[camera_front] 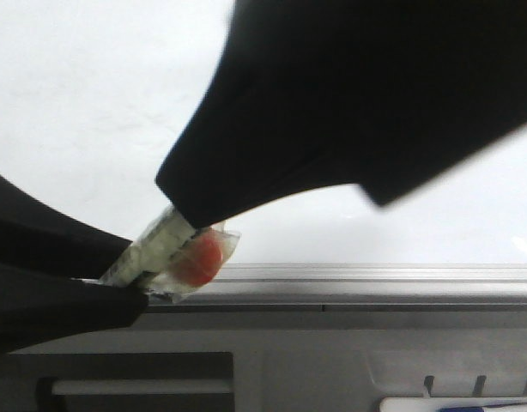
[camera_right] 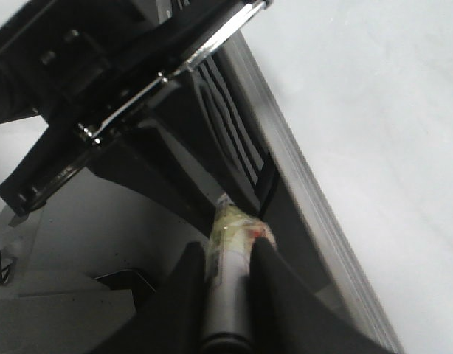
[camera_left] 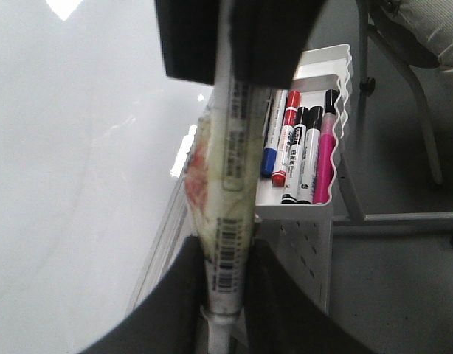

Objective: Write number 3 on whiteboard

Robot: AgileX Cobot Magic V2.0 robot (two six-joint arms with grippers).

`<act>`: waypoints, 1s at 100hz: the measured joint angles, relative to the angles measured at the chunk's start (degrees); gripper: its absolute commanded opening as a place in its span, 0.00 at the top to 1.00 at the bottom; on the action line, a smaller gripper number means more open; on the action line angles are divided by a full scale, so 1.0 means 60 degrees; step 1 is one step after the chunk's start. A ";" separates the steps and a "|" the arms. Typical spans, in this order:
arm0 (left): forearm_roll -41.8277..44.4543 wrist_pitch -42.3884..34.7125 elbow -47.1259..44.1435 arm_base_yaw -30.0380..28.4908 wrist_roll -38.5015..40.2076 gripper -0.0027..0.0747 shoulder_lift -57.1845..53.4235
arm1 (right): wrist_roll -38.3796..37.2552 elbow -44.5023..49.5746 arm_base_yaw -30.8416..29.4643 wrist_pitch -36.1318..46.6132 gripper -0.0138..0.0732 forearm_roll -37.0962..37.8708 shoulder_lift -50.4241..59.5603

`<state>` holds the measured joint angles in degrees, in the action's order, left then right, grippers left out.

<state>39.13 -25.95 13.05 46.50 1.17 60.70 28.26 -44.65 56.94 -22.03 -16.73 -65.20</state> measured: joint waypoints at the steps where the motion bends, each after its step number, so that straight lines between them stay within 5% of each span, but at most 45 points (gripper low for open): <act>1: 0.0017 0.0000 0.0000 0.0000 0.0000 0.99 0.0000 | 0.0000 0.0000 0.0000 0.0000 0.91 0.0027 0.0000; 19: 0.0034 0.0000 -0.0017 0.0000 0.0000 0.91 0.0000 | 0.0000 -0.0014 0.0000 -0.0052 0.91 0.0086 -0.0004; 38: -0.0326 0.0019 -0.0017 0.0000 0.0000 0.44 -0.0014 | 0.0000 -0.0014 0.0000 -0.0096 0.91 0.0086 -0.0004; 45: -0.0741 0.0060 -0.0017 0.0000 -0.0004 0.35 -0.0086 | 0.0000 -0.0014 0.0000 -0.0115 0.91 0.0086 -0.0004; 100: -0.2743 0.1777 -0.0017 0.0000 -0.0004 0.38 -0.3763 | 0.0000 -0.1786 -0.2091 -0.0401 0.91 0.0052 0.0167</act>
<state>22.67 -15.29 12.95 46.50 1.14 38.13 28.26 -55.37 44.39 -24.44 -16.42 -64.20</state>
